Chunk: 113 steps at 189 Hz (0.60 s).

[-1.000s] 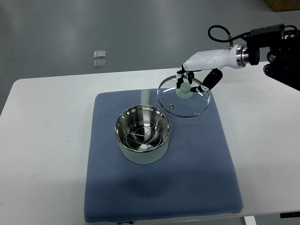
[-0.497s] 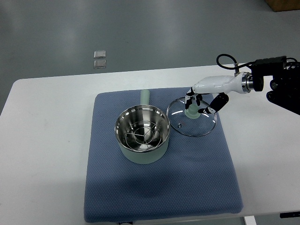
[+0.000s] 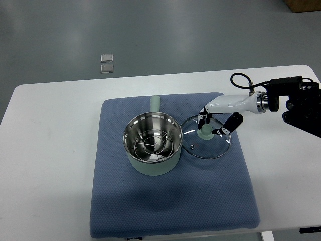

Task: Open lid and place right of pot
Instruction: 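Carry the lid beside the pot and lower it onto the mat, then open the right hand and lift it away from the lid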

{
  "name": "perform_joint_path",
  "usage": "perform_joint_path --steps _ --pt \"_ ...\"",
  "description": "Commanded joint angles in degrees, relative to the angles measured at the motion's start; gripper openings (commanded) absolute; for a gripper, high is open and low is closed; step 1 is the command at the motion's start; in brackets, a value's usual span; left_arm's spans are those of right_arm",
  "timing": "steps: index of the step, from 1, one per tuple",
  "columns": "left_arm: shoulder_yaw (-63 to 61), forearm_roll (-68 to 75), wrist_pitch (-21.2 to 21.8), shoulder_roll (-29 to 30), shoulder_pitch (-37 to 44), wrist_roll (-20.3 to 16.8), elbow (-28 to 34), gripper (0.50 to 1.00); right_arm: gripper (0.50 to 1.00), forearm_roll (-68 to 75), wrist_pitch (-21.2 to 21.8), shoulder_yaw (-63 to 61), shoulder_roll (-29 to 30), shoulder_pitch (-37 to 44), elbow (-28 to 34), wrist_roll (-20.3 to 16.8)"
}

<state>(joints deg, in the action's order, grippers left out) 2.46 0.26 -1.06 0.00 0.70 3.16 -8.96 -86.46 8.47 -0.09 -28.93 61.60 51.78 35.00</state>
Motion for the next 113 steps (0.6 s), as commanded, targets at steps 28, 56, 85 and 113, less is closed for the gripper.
perform_joint_path --steps 28,56,85,113 --pt "0.0 0.0 0.0 0.0 0.0 0.0 0.0 1.0 0.844 0.5 0.1 -0.1 -0.3 -0.1 0.5 0.0" --pt "0.0 0.0 0.0 0.0 0.0 0.0 0.0 1.0 0.885 3.8 0.9 -1.2 -1.0 0.7 1.0 0.0" --pt "0.0 0.0 0.0 0.0 0.0 0.0 0.0 1.0 0.901 11.0 3.4 -6.1 -1.0 0.6 0.8 0.0" --pt "0.0 0.0 0.0 0.0 0.0 0.0 0.0 1.0 0.905 20.7 6.4 -11.9 -1.0 -0.2 0.0 0.0"
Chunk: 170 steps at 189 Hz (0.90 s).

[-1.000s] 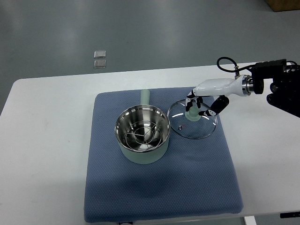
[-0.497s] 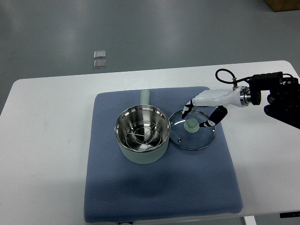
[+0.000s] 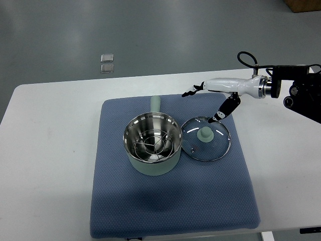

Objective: Open lid and place right of pot

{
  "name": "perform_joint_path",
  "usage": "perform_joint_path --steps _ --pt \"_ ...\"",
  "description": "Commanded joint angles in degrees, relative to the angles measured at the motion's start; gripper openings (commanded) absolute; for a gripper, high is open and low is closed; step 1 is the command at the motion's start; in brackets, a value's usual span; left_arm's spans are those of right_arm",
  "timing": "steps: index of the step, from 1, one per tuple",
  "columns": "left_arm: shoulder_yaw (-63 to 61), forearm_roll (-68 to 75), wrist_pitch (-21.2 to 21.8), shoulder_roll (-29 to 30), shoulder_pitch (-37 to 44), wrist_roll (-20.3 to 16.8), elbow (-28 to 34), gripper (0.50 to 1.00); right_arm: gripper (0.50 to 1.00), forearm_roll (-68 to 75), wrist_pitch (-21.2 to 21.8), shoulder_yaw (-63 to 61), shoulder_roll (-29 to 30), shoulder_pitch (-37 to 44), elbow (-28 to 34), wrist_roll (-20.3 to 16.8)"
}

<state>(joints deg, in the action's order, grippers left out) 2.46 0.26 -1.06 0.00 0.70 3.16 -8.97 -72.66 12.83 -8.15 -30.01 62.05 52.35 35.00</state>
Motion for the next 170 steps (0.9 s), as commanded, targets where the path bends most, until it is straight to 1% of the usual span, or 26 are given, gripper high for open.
perform_joint_path --steps 1,16,46,75,87,100,115,127,142,152,161,162,170 --pt "0.0 0.0 0.0 0.0 0.0 0.0 0.0 1.0 0.905 7.9 2.2 -4.2 0.0 -0.7 -0.7 0.0" --pt "0.0 0.0 0.0 0.0 0.0 0.0 0.0 1.0 0.913 16.5 3.3 -6.1 0.3 -2.5 -1.9 0.0" --pt "0.0 0.0 0.0 0.0 0.0 0.0 0.0 1.0 0.921 33.1 2.6 -6.4 2.3 -5.2 -5.3 0.0" --pt "0.0 0.0 0.0 0.0 0.0 0.0 0.0 1.0 0.924 51.9 2.3 -6.7 5.8 -8.3 -9.5 0.0" --pt "0.0 0.0 0.0 0.0 0.0 0.0 0.0 1.0 0.924 60.6 2.2 -6.7 6.9 -9.8 -11.9 -0.7" --pt "0.0 0.0 0.0 0.0 0.0 0.0 0.0 1.0 0.924 69.2 2.2 -6.8 8.8 -11.6 -14.0 -2.6" --pt "0.0 0.0 0.0 0.0 0.0 0.0 0.0 1.0 0.924 74.6 2.2 -6.8 10.8 -12.7 -16.5 -4.6" --pt "0.0 0.0 0.0 0.0 0.0 0.0 0.0 1.0 0.926 77.5 2.1 -6.8 12.5 -13.4 -18.1 -5.5" --pt "0.0 0.0 0.0 0.0 0.0 0.0 0.0 1.0 0.924 80.6 1.2 -6.8 14.2 -13.9 -18.7 -6.1" --pt "0.0 0.0 0.0 0.0 0.0 0.0 0.0 1.0 0.926 82.8 -0.2 -6.9 14.5 -14.3 -18.9 -6.3" --pt "0.0 0.0 0.0 0.0 0.0 0.0 0.0 1.0 0.926 82.9 -0.2 -6.9 14.5 -14.3 -18.9 -6.3" --pt "0.0 0.0 0.0 0.0 0.0 0.0 0.0 1.0 0.926 84.8 -1.0 -6.9 14.8 -14.8 -18.9 -6.3" --pt "0.0 0.0 0.0 0.0 0.0 0.0 0.0 1.0 0.928 85.6 -1.2 -6.9 14.9 -15.1 -19.0 -6.3"
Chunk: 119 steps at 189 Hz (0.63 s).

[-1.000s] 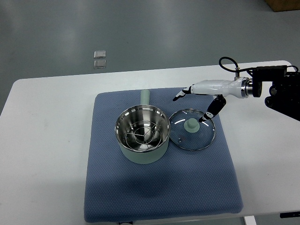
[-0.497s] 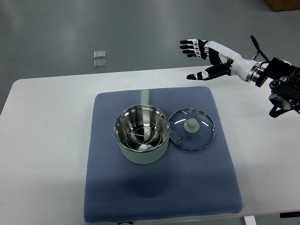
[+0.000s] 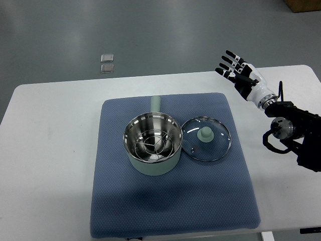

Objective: Open lid and place right of pot

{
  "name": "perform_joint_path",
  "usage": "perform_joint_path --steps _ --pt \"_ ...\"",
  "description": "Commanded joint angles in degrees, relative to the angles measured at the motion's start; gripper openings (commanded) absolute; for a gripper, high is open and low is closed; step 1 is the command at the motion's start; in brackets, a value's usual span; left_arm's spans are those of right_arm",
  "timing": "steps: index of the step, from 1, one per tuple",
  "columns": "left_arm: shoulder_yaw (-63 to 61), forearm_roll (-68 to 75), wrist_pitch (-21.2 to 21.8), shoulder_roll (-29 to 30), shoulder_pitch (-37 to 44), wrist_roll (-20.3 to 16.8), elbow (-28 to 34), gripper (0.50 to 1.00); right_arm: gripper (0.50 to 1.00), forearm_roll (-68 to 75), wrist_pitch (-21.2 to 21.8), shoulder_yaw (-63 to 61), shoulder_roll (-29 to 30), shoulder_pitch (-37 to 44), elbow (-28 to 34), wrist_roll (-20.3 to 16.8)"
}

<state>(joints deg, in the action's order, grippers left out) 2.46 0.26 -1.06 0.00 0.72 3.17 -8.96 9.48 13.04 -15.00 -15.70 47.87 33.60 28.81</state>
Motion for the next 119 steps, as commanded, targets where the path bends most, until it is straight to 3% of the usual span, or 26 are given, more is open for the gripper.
perform_joint_path --steps 1,119 --pt "0.0 0.0 0.0 0.0 0.0 0.0 0.0 1.0 0.928 3.7 -1.5 -0.1 0.6 -1.0 -0.2 0.0" --pt "0.0 0.0 0.0 0.0 0.0 0.0 0.0 1.0 0.93 3.0 -3.8 -7.1 4.4 -4.5 -0.5 2.1"
